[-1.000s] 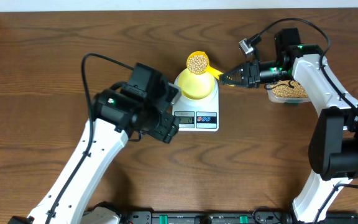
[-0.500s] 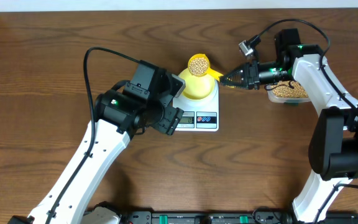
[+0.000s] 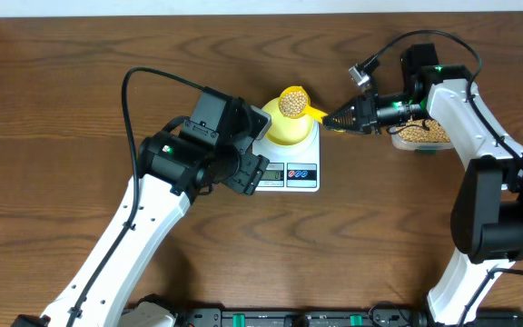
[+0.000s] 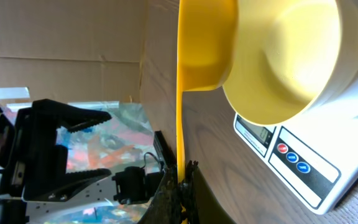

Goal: Scoop item into bowl and weigh 50g on scale

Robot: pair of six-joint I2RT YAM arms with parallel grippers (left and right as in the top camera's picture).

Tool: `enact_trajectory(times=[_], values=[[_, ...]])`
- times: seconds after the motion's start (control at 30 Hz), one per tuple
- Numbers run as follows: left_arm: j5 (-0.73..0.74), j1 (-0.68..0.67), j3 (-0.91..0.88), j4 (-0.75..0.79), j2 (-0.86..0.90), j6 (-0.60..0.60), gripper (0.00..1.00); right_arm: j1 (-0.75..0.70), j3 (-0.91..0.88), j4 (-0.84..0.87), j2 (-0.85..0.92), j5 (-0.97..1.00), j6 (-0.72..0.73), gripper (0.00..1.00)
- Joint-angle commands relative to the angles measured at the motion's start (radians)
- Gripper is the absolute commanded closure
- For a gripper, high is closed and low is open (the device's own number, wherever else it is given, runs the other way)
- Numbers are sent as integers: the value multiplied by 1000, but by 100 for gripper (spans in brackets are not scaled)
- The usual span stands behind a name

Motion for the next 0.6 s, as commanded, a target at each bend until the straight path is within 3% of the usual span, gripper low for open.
enact_trajectory(times=[0.0,0.3,0.57], values=[[-6,-1,-2,1,-20,10,27,14,4,-4,5,2,-5,99],[-6,-1,-2,1,-20,10,27,61,32,-22,4,64,-9,99],[-6,-1,-2,1,-20,10,27,87,150,-167,4,218,-74,99]])
